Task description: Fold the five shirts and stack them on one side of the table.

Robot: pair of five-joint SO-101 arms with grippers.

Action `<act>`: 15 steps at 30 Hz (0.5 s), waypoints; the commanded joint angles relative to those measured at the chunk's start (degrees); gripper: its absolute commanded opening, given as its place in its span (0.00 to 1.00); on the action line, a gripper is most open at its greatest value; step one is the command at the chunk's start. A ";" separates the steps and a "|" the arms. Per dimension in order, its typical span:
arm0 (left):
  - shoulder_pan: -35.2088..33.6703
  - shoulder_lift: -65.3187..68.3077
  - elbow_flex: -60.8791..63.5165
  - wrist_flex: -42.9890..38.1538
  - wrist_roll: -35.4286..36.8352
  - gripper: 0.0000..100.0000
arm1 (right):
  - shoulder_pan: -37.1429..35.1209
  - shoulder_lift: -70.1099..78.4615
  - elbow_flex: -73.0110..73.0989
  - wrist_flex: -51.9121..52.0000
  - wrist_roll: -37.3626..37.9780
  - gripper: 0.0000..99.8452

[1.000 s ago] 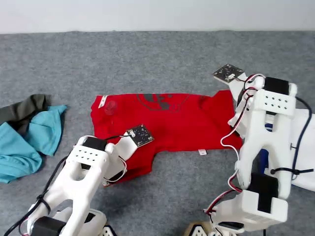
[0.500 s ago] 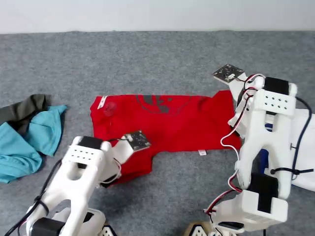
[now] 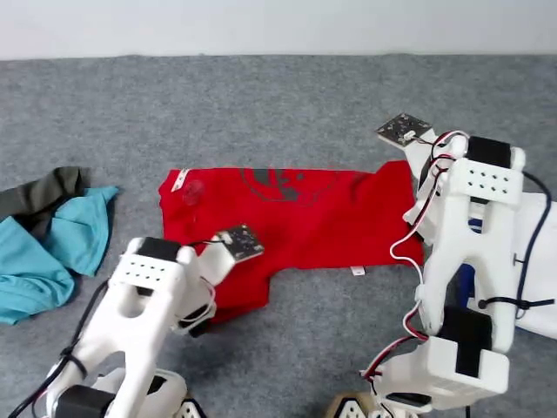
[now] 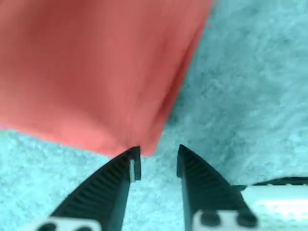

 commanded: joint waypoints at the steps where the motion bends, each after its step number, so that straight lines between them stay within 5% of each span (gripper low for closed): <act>1: 4.04 -1.85 -6.02 2.37 5.80 0.14 | 0.48 -2.59 -2.64 -0.48 -0.62 0.15; 6: 3.87 -1.85 -20.62 3.69 14.86 0.14 | -1.98 -2.51 -2.73 -3.38 -3.25 0.15; 11: -0.18 -1.23 -30.81 -3.16 21.36 0.14 | -4.09 -2.33 -2.55 -14.55 -11.60 0.14; 15: -2.64 2.99 -30.55 -9.67 21.36 0.08 | -7.34 0.40 -2.64 -20.79 -15.82 0.04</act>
